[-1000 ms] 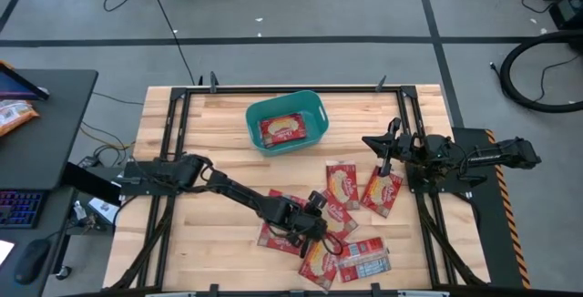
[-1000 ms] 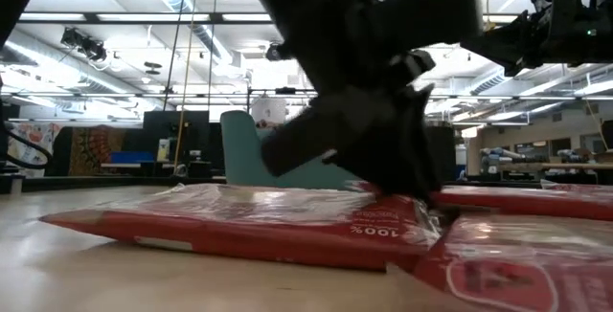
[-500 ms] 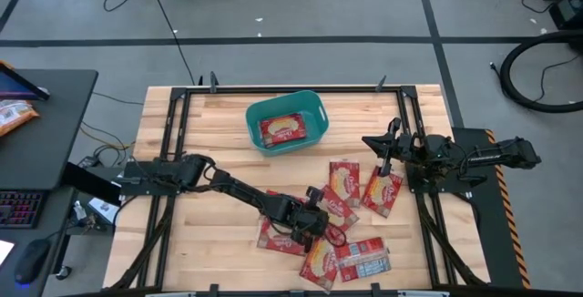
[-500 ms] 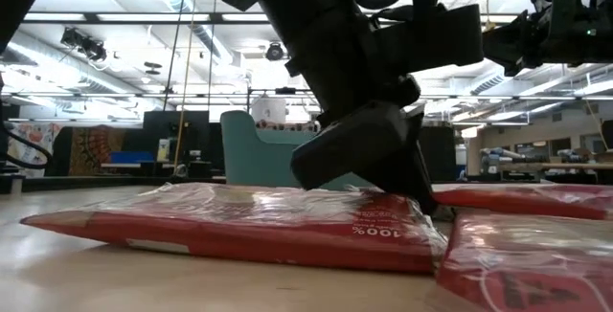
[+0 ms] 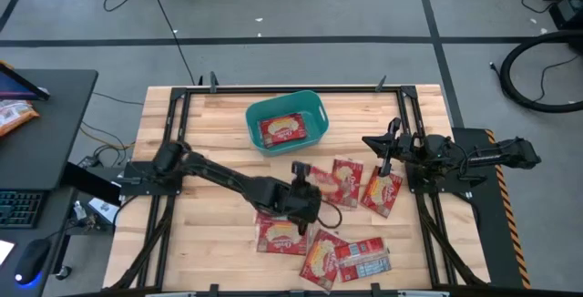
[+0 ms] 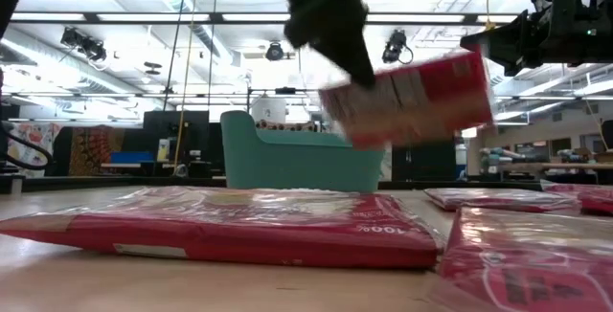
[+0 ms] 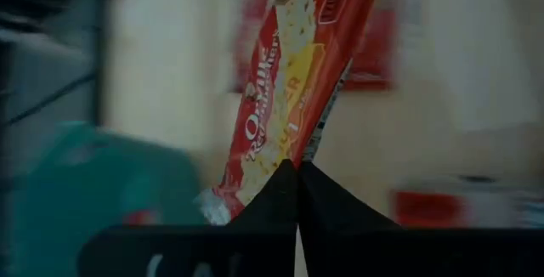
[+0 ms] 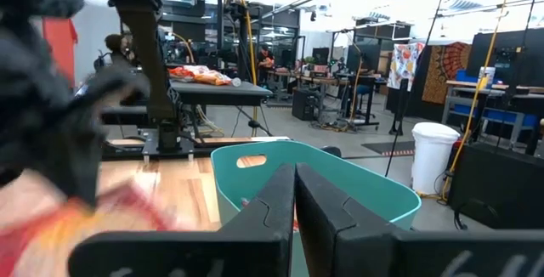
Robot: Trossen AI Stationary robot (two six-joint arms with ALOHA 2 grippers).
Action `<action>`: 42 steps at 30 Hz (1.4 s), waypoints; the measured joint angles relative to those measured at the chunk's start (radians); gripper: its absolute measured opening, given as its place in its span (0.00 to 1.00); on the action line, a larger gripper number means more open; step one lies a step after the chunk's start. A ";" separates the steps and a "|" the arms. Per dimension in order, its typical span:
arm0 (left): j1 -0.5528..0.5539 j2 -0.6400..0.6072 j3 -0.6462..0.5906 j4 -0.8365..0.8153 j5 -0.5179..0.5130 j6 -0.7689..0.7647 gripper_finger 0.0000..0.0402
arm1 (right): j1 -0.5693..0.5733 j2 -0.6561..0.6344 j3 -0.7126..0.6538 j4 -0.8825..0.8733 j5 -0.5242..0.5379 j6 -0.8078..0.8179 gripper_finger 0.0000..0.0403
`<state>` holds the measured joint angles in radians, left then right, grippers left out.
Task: Sort popcorn bags into baskets
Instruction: Put the red popcorn bag into the green bin
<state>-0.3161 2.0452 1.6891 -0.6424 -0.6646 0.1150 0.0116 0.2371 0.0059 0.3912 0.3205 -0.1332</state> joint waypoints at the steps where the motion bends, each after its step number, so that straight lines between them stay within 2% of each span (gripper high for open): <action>1: 0.005 -0.018 0.001 -0.018 -0.032 0.000 0.01 | 0.000 0.000 0.000 0.000 0.000 0.000 0.05; 5: 0.047 -0.058 0.002 -0.096 -0.130 -0.051 0.00 | 0.000 0.000 0.000 0.000 0.000 0.000 0.05; 8: 0.101 -0.065 0.001 -0.169 -0.167 -0.148 0.01 | 0.000 0.000 0.000 0.001 0.000 0.000 0.05; 13: 0.198 -0.048 0.000 -0.325 -0.158 -0.301 0.01 | 0.000 0.000 0.000 0.000 0.000 0.000 0.05; 19: 0.290 -0.047 -0.078 -0.327 -0.127 -0.347 0.01 | 0.000 0.000 0.000 0.003 0.000 0.000 0.05; 22: 0.334 -0.047 -0.131 -0.269 -0.085 -0.375 0.01 | 0.000 0.000 0.000 0.005 0.000 0.000 0.05; 26: 0.371 -0.047 -0.171 -0.234 -0.087 -0.369 0.04 | 0.000 0.000 0.000 0.004 0.000 0.000 0.05; 30: 0.368 -0.047 -0.161 -0.228 -0.085 -0.367 0.16 | 0.000 0.000 0.000 0.004 0.000 0.000 0.05; 35: 0.315 -0.047 -0.073 -0.200 -0.061 -0.303 0.30 | 0.000 0.000 0.000 0.004 0.000 0.000 0.05; 40: 0.243 -0.049 -0.044 0.038 0.124 -0.087 0.33 | 0.000 0.000 0.000 0.004 0.000 0.000 0.05; 42: 0.217 -0.021 -0.042 0.159 0.153 -0.065 0.32 | 0.000 0.000 0.000 0.005 0.000 0.000 0.05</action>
<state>-0.0989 2.0240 1.6476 -0.4837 -0.5115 0.0495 0.0116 0.2375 0.0059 0.3958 0.3206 -0.1332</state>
